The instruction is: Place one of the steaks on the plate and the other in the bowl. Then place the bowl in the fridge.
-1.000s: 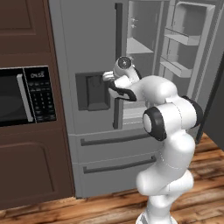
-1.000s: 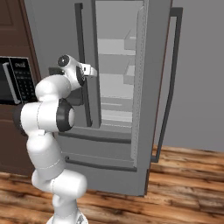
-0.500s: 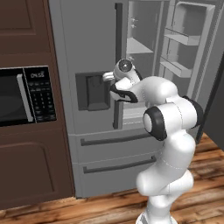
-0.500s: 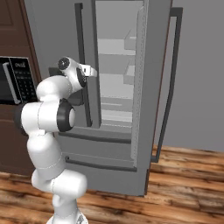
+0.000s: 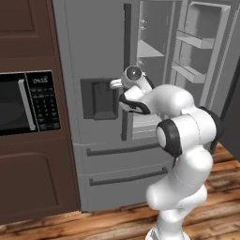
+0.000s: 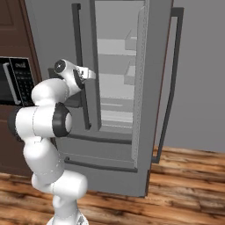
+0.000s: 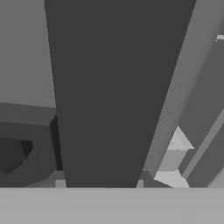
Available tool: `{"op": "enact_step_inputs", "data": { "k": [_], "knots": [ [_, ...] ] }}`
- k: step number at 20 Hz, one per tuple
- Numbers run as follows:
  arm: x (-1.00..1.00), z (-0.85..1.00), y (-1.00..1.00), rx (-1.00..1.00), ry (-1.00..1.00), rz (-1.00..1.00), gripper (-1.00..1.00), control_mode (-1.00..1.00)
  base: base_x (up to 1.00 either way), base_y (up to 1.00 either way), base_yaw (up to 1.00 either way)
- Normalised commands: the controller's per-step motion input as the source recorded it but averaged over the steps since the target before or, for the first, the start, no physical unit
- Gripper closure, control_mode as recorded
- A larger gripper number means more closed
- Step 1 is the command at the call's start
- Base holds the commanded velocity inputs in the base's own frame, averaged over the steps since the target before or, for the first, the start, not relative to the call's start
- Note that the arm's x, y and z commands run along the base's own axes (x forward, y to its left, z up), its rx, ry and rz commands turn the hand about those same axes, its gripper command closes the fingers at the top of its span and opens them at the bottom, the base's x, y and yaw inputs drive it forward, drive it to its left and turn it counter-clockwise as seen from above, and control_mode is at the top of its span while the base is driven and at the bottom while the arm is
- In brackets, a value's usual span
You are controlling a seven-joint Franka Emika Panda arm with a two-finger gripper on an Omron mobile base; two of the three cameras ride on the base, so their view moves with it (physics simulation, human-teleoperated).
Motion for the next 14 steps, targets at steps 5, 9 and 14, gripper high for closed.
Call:
{"op": "enact_step_inputs", "data": {
  "k": [5, 9, 14],
  "knots": [
    [-0.34, 0.05, 0.03, -0.06, 0.0, -0.11, 1.0, -1.0, 0.0, 0.0, 0.0],
    [-0.3, 0.04, 0.15, -0.12, 0.0, -0.14, 1.0, -1.0, 0.0, 0.0, 0.0],
    [-0.48, 0.12, 0.09, -0.01, 0.02, -0.16, 1.0, -1.0, 0.0, 0.0, 0.0]
  ]
}}
